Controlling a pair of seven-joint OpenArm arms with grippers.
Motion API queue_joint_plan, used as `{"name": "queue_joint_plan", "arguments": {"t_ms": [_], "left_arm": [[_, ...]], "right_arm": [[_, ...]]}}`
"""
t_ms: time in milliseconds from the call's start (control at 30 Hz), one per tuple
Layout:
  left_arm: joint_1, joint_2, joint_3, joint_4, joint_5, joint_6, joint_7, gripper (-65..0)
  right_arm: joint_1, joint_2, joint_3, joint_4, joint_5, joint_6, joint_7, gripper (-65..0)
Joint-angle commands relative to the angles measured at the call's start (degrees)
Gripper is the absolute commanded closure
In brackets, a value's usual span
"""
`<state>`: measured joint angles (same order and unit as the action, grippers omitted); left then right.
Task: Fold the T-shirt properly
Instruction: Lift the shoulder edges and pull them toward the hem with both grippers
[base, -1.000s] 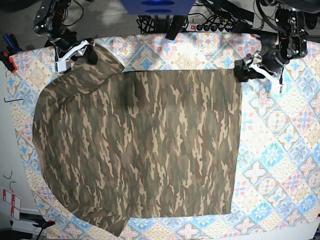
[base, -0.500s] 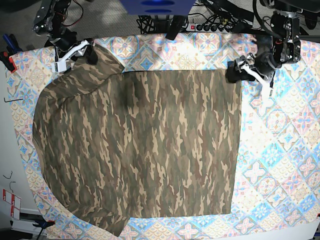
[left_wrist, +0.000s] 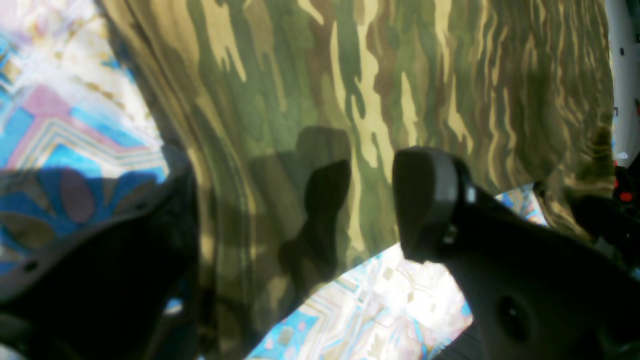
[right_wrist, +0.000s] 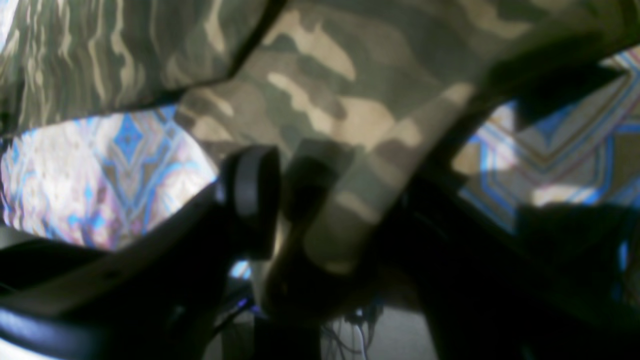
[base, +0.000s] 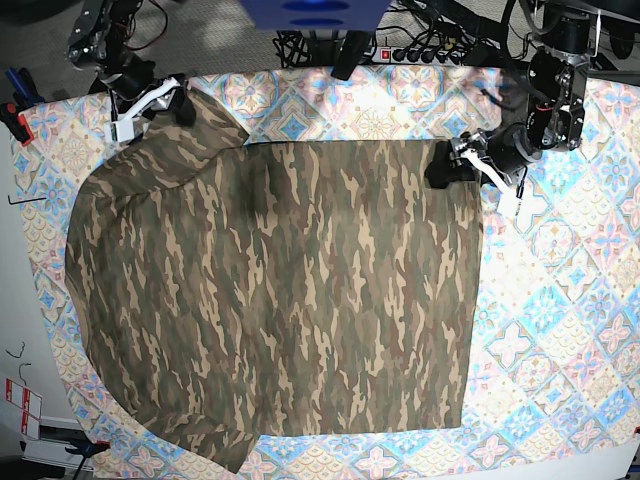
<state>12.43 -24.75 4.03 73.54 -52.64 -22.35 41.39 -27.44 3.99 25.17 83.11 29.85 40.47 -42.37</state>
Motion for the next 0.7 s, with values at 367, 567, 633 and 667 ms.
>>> {"name": "queue_joint_plan", "arguments": {"t_ms": [367, 567, 633, 667], "left_arm": [[1.24, 0.80, 4.80, -0.88, 6.01, 0.77, 6.57, 0.0], [1.60, 0.62, 4.63, -0.61, 5.92, 0.77, 6.57, 0.0], [1.95, 0.53, 4.63, -0.61, 5.92, 0.77, 6.57, 0.0], [2.56, 0.53, 4.54, -0.44, 5.92, 0.77, 6.39, 0.0]], "right_arm": [[-0.56, 0.10, -0.07, 2.12, -2.72, -0.47, -3.39, -0.7], [-0.82, 1.33, 0.90, 6.69, -6.07, -0.47, -2.51, -0.7], [-1.00, 1.24, 3.54, 9.59, -7.82, -0.47, -1.72, -0.7], [-1.17, 1.24, 4.68, 10.74, -8.53, -0.47, -1.98, -0.7]]}}
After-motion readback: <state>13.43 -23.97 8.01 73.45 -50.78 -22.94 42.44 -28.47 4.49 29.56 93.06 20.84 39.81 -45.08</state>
